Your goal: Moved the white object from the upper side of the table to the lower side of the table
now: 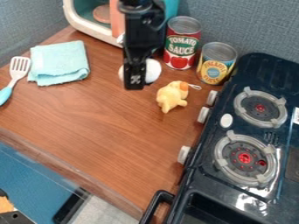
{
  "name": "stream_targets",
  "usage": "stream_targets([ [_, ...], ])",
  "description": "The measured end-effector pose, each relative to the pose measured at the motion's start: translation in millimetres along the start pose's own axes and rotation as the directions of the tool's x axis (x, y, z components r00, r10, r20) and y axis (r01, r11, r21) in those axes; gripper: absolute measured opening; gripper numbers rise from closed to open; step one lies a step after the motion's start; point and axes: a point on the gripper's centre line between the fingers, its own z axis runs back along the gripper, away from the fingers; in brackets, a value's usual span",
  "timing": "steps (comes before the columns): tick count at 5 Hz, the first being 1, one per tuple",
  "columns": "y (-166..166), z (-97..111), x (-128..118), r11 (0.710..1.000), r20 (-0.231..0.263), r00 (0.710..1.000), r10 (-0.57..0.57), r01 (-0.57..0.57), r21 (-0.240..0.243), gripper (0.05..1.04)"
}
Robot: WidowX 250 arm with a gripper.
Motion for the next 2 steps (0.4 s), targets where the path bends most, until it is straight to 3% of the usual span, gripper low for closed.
stream_targets([
  [2, -25.6, -29.4, -27.8, 0.995, -0.046, 0.994, -0.095, 0.093, -0.044, 0.572],
])
